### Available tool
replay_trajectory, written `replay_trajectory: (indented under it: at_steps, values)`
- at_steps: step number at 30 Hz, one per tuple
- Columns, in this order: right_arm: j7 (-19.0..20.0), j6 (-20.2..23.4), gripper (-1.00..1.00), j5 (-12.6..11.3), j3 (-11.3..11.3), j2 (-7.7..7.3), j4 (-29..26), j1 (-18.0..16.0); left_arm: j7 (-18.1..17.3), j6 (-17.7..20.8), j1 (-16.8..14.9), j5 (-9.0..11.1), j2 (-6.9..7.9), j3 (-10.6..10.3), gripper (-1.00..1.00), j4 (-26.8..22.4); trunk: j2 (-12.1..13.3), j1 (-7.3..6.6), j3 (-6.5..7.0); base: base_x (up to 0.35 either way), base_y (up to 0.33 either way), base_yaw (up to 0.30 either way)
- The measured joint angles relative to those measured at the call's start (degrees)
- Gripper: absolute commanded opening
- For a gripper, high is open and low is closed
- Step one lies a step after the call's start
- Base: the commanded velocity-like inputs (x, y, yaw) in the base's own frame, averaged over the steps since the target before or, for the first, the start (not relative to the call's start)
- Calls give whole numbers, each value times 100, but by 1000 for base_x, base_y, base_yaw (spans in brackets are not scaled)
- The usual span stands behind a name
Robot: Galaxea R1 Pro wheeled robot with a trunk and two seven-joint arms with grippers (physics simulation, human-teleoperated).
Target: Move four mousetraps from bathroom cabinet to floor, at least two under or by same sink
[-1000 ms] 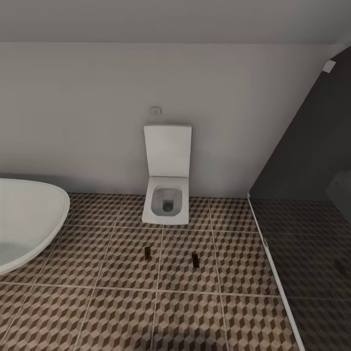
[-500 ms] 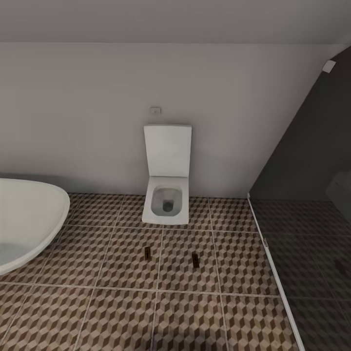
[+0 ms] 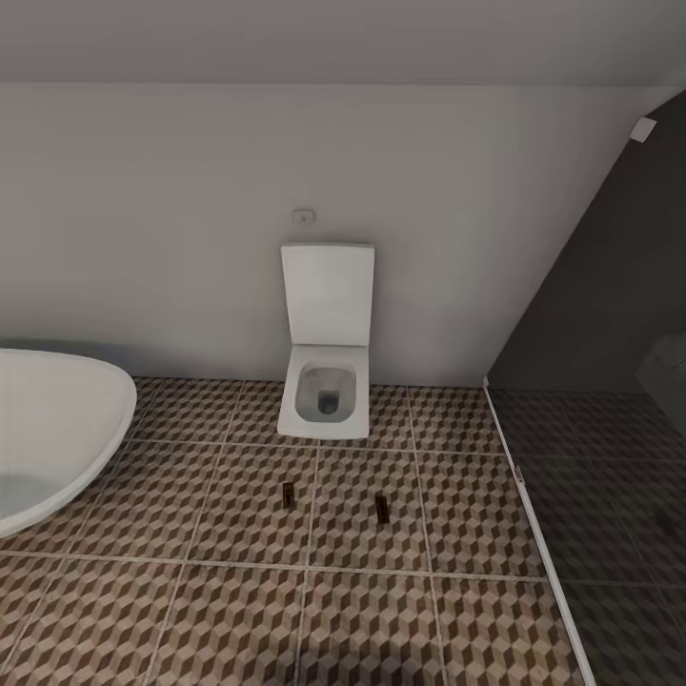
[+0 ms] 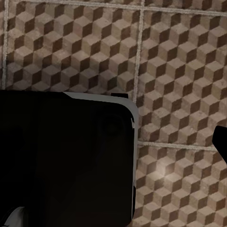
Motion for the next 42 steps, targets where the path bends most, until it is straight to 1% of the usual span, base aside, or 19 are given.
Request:
replay_trajectory:
  at_steps: [42]
  values:
    - [0,0,100,0,-1,0,-1,0,0,0,0,0,2,0,100,0,0,0,0,0,0,0]
